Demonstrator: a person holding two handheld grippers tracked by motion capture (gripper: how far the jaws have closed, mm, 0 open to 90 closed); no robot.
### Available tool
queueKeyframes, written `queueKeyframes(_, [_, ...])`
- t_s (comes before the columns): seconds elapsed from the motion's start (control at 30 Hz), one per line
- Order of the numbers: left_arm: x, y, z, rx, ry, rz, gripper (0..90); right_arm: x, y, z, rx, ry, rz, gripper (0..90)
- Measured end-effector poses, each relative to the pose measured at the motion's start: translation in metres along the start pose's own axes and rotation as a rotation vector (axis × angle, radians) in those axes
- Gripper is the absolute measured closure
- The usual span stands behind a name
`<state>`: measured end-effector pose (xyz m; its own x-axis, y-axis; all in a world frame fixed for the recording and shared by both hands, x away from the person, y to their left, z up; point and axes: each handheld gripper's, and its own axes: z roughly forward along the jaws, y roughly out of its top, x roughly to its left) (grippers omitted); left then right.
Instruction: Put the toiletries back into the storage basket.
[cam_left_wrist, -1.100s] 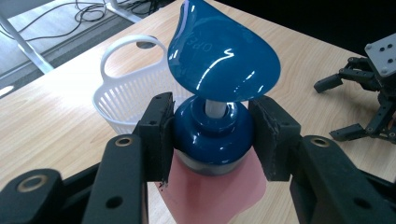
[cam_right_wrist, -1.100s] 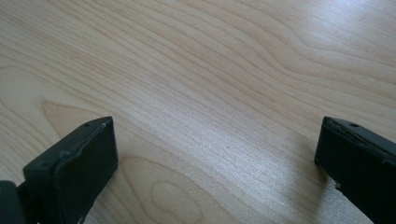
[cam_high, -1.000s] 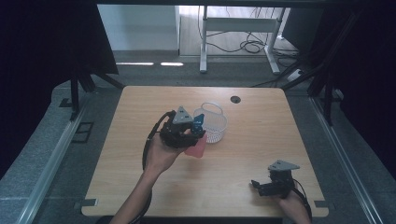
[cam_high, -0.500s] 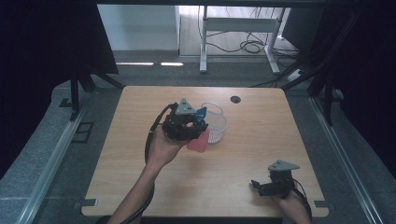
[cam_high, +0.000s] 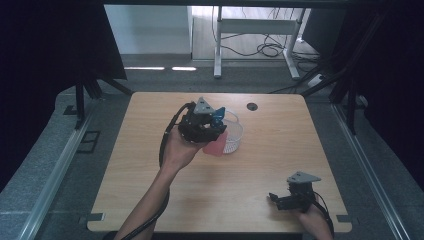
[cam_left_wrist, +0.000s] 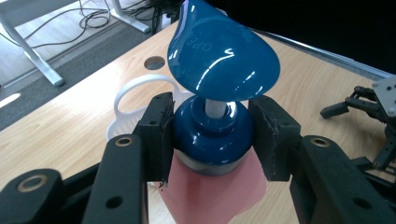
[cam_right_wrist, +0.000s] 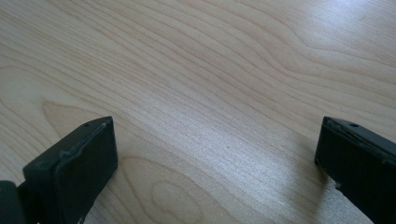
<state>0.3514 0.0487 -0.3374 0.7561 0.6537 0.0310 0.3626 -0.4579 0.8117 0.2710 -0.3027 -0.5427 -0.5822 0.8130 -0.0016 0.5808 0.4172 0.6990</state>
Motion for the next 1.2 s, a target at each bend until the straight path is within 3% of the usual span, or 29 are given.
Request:
queueKeyframes(0.57, [0.005, 0.023, 0.018, -0.010, 0.018, -0.005, 52.8, 0.000, 0.000, 0.000, 0.000, 0.001, -0.002, 0.0])
queueKeyframes(1.2, [0.014, 0.036, 0.045, -0.032, 0.061, -0.048, 52.9, 0.000, 0.000, 0.000, -0.002, 0.004, 0.001, 0.0])
